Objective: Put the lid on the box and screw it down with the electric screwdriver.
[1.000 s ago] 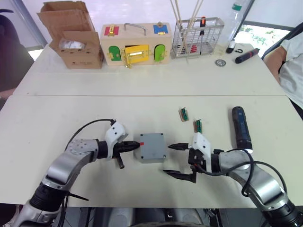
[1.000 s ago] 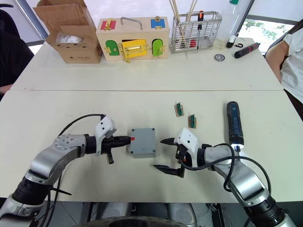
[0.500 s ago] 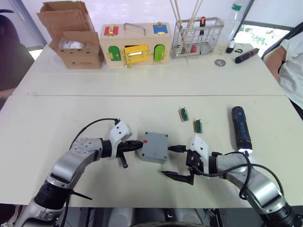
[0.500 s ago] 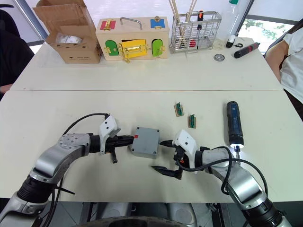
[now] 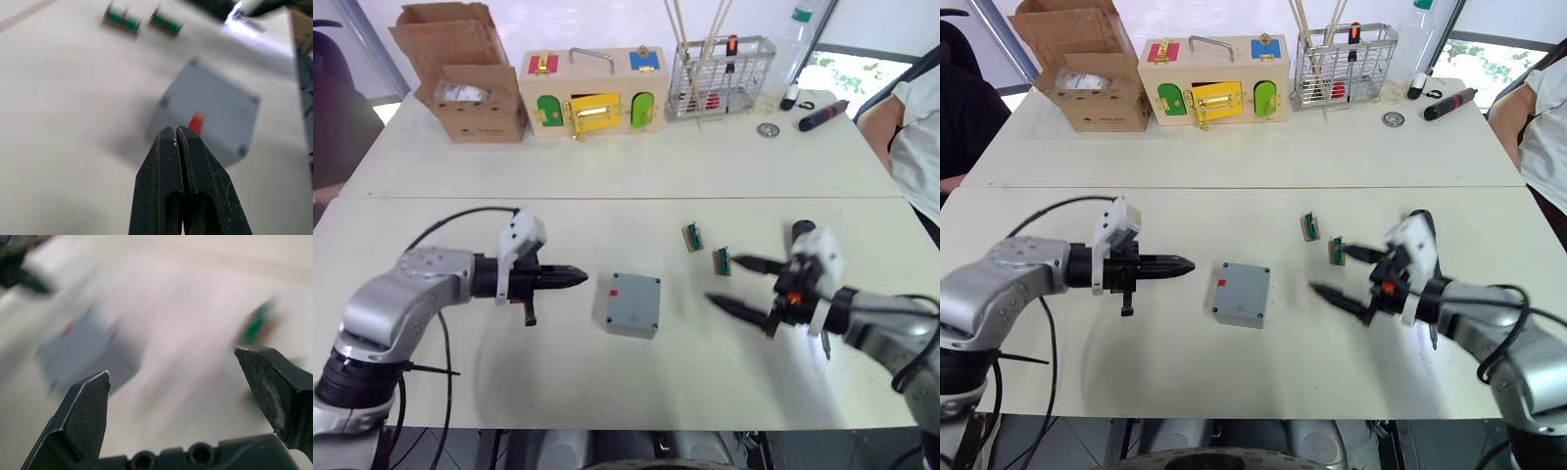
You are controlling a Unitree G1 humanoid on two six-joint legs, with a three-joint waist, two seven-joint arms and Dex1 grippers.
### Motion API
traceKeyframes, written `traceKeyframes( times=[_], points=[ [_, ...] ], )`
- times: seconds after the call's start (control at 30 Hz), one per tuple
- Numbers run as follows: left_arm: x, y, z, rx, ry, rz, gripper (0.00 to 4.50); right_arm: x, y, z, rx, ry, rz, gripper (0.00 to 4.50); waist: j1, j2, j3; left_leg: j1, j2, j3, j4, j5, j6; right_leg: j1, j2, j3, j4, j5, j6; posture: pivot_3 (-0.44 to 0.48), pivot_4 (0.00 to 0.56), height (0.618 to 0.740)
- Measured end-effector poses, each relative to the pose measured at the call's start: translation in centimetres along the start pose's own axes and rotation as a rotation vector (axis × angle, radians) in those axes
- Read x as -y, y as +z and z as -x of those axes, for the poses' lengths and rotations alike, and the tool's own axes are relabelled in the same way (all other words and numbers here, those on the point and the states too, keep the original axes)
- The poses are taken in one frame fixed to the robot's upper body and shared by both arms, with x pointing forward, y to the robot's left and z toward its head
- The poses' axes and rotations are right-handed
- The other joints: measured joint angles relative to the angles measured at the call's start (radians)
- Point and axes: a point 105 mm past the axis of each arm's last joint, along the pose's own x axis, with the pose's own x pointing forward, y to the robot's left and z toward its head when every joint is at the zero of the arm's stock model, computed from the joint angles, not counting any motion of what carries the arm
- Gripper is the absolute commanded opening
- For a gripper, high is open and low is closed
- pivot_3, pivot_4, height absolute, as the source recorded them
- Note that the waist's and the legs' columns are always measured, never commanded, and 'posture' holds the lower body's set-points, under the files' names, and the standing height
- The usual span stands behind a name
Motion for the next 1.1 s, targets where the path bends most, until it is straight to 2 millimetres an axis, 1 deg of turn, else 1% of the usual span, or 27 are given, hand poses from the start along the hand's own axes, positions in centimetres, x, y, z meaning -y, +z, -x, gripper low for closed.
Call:
traceKeyframes(
  times=[0.07, 0.1, 0.2, 0.33, 0.47, 0.57, 0.6, 0.7, 0.83, 0.97, 1.03, 1.1],
  points=[
    [0.0, 1.1, -0.4, 0.017, -0.013, -0.037, 0.0, 1.3, -0.3, -0.3, 0.014, -0.065, -0.031, 4.48, 0.001, 0.0, 0.0, 0.0, 0.0, 0.0, 0.0, 0.0, 0.0, 0.0, 0.0, 0.0, 0.0, 0.0, 0.0, 0.0, 0.15, 0.74],
    [0.0, 1.9, -0.8, 0.039, -0.02, -0.062, 0.0, 2.1, -1.0, -0.5, 0.002, -0.11, -0.047, 4.48, 0.002, 0.0, 0.0, 0.0, 0.0, 0.0, 0.0, 0.0, 0.0, 0.0, 0.0, 0.0, 0.0, 0.0, 0.0, 0.0, 0.15, 0.74],
    [0.6, 3.1, -1.8, 0.057, -0.054, -0.114, 0.0, 3.5, -2.1, -1.1, -0.015, -0.175, -0.064, 4.48, 0.0, 0.0, 0.0, 0.0, 0.0, 0.002, 0.0, 0.0, 0.0, -0.001, 0.0, 0.002, 0.0, 0.0, 0.0, 0.0, 0.15, 0.74],
    [1.3, 3.1, -2.9, 0.047, -0.088, -0.135, 0.0, 4.4, -2.7, -2.0, -0.008, -0.201, -0.047, 4.48, -0.003, 0.0, 0.0, 0.0, 0.001, 0.002, 0.0, 0.0, 0.0, -0.002, 0.001, 0.002, 0.001, 0.0, 0.0, 0.0, 0.15, 0.74],
    [1.4, 2.8, -3.3, 0.036, -0.089, -0.131, 0.0, 4.7, -4.0, -2.9, -0.022, -0.202, -0.032, 4.48, -0.003, 0.0, 0.0, 0.0, 0.001, 0.002, 0.0, 0.0, 0.0, -0.002, 0.001, 0.002, 0.001, 0.0, 0.0, 0.0, 0.15, 0.74],
    [1.4, 2.3, -3.4, 0.027, -0.082, -0.12, 0.0, 5.1, -4.5, -3.4, -0.021, -0.208, -0.029, 3.73, -0.001, 0.0, 0.0, 0.0, 0.001, 0.003, 0.0, 0.0, 0.0, -0.002, 0.001, 0.002, 0.001, 0.0, 0.0, 0.0, 0.15, 0.74],
    [1.3, 2.2, -3.4, 0.025, -0.079, -0.116, 0.0, 5.1, -4.6, -3.7, -0.02, -0.203, -0.025, 3.39, 0.0, 0.0, 0.0, 0.0, 0.001, 0.003, 0.0, 0.0, 0.0, -0.002, 0.001, 0.002, 0.001, 0.0, 0.0, 0.0, 0.15, 0.74],
    [1.2, 2.1, -3.4, 0.021, -0.067, -0.116, 0.0, 5.1, -4.8, -4.2, -0.012, -0.197, -0.015, 3.39, -0.001, 0.0, 0.0, 0.0, 0.001, 0.002, 0.0, 0.0, 0.0, -0.002, 0.001, 0.002, 0.001, 0.0, 0.0, 0.0, 0.15, 0.74],
    [1.2, 1.5, -3.4, 0.017, -0.059, -0.099, 0.0, 5.5, -5.2, -4.4, -0.017, -0.211, -0.004, 3.39, -0.001, 0.0, 0.0, 0.0, 0.001, 0.002, 0.0, 0.0, -0.001, -0.002, 0.001, 0.002, 0.001, 0.0, 0.0, 0.0, 0.15, 0.74],
    [1.1, 1.5, -3.4, 0.021, -0.053, -0.101, 0.0, 5.4, -5.6, -4.7, -0.018, -0.209, -0.005, 2.48, -0.001, 0.0, 0.0, 0.0, 0.001, 0.002, 0.0, 0.0, 0.0, -0.002, 0.001, 0.002, 0.001, 0.0, 0.0, 0.0, 0.15, 0.74],
    [1.1, 1.3, -3.3, 0.02, -0.051, -0.097, 0.0, 5.4, -5.6, -4.7, -0.016, -0.21, -0.002, 1.75, -0.001, 0.0, 0.0, 0.0, 0.001, 0.002, 0.0, 0.0, 0.0, -0.002, 0.001, 0.002, 0.001, 0.0, 0.0, 0.0, 0.15, 0.74],
    [1.1, 1.1, -3.3, 0.018, -0.049, -0.09, 0.0, 5.3, -5.6, -4.7, -0.015, -0.209, -0.004, 1.75, -0.001, 0.0, 0.0, 0.0, 0.001, 0.002, 0.0, 0.0, 0.0, -0.002, 0.001, 0.002, 0.001, 0.0, 0.0, 0.0, 0.15, 0.74]
  ],
)
